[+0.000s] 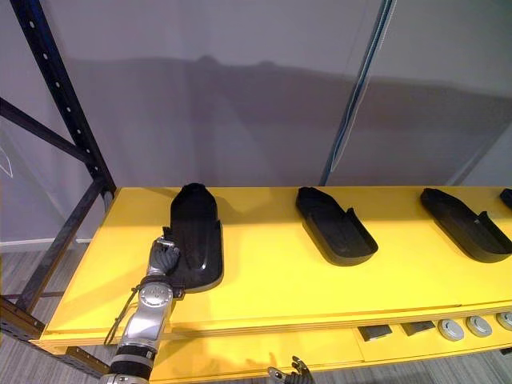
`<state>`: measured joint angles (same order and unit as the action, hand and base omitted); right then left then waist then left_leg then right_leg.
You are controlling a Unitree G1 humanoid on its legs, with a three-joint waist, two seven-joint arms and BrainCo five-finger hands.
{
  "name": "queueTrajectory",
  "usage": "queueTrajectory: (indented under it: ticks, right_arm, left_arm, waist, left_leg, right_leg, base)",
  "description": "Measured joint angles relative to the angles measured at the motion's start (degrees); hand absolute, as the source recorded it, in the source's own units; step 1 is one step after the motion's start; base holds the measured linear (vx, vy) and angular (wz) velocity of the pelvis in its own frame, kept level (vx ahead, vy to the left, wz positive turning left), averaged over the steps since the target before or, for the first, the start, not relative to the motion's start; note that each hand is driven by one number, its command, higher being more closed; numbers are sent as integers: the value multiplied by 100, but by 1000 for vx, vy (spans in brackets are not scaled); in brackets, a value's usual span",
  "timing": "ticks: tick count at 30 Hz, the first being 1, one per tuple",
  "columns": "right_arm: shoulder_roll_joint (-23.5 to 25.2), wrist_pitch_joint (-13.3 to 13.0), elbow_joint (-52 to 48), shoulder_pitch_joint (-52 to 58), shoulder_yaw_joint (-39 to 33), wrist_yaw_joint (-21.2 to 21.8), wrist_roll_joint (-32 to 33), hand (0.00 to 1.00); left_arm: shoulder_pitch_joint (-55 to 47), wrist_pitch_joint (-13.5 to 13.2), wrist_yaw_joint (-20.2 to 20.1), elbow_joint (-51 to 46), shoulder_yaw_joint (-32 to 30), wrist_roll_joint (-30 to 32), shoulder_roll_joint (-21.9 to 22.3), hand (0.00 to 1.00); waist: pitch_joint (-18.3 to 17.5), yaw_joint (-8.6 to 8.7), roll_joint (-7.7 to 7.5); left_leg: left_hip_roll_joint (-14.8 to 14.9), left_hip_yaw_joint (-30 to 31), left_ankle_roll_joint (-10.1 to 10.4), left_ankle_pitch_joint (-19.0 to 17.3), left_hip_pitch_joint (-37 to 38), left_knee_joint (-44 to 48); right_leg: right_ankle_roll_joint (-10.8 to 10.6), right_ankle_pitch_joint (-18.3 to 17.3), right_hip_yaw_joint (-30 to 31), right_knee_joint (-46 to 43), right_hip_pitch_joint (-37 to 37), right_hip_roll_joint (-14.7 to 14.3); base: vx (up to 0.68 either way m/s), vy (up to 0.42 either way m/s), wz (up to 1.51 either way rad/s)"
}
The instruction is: Walk over and take plastic housings, then place them on the shelf
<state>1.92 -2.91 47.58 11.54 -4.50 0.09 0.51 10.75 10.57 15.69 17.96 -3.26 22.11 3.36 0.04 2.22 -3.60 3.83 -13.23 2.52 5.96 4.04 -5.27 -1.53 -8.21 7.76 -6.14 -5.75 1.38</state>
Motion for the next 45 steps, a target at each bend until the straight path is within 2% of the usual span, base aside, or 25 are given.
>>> queueTrajectory:
  ticks: [10, 18, 20, 24, 28, 29, 30, 32, 36, 40, 45]
  right_arm:
    - [-70, 4, 98, -20, -2, -1, -3, 0]
    - [-85, 1, 95, -14, -3, -4, -2, 0]
    - [-89, -8, 79, -3, -3, -7, 5, 0]
    - [-93, -22, 76, 10, 0, -9, 13, 0]
    - [-105, -79, 43, 66, 7, -8, 98, 0]
    - [-106, -85, 40, 73, 7, -8, 98, 0]
    - [-109, -104, 42, 81, 13, -8, 104, 0]
    - [-75, -139, 39, 97, 11, -10, 129, 0]
    - [-75, -221, 40, 176, 9, -23, 145, 0]
    - [-111, -232, 83, 194, 18, -89, 191, 0]
    - [-145, -242, 83, 212, 43, -155, 253, 0]
  left_arm:
    - [3, -18, 30, -270, 33, -61, 2, 0]
    - [3, -116, 251, -1450, 303, -65, -6, 0]
    - [3, -280, 317, -1873, 370, -65, -8, 0]
    - [-40, -386, 325, -2619, 591, -42, -18, 0]
    - [-490, -892, 268, -3689, 1161, -38, -71, 0]
    - [-585, -961, 262, -3804, 1220, -38, -65, 100]
    - [-927, -1163, 201, -4089, 1390, -45, -69, 100]
    - [-1428, -1374, 84, -4304, 1515, -57, -81, 100]
    - [-2520, -1623, -143, -4447, 1659, -172, -160, 100]
    - [-3198, -1735, -254, -4396, 1667, -445, -227, 100]
    - [-3374, -1813, -414, -3804, 1690, -518, -228, 100]
  waist:
    - [74, -20, -15]
    - [75, -29, -15]
    - [81, -33, -2]
    - [96, -55, 21]
    - [111, -109, 44]
    - [111, -117, 44]
    - [112, -128, 44]
    - [116, -172, 49]
    - [126, -319, 41]
    - [182, -425, 12]
    - [247, -518, -27]
  left_leg:
    - [19, -56, 17, -33, -3, 2]
    - [21, -41, 12, -32, -42, 25]
    - [29, -42, 12, -82, -28, 4]
    - [32, -39, -23, -123, 3, 2]
    - [34, -38, -23, -122, -1, 3]
    - [33, -37, -23, -122, -2, 3]
    - [32, -39, -23, -122, -2, 4]
    - [19, -38, -35, -114, 10, 1]
    - [-2, -34, -48, -118, 13, 1]
    - [-36, 4, -48, -122, -10, 8]
    - [-94, 17, -111, -231, -172, 240]
  right_leg:
    - [27, 44, 103, 49, 8, 8]
    - [-4, 99, 107, 47, -14, 10]
    - [3, 114, 111, 44, -22, 6]
    - [3, 115, 111, 2, -31, 6]
    - [1, 112, 104, -24, -27, 5]
    - [0, 112, 101, -24, -26, 6]
    - [-2, 110, 97, -22, -25, 8]
    - [-28, 94, 73, -30, -29, 17]
    - [-55, 78, 32, -36, -31, 42]
    - [-141, 18, -65, -35, -26, 92]
    - [-188, -12, -127, -41, -9, 181]
  base:
    - [-13, 0, -3]
    - [-5, 0, 0]
    - [-60, 5, -2]
    - [-68, 6, -1]
    - [-44, 0, 0]
    - [0, 0, 0]
    - [0, 0, 0]
    - [0, 0, 0]
    - [0, 0, 2]
    - [-33, 6, 12]
    - [-23, 17, 6]
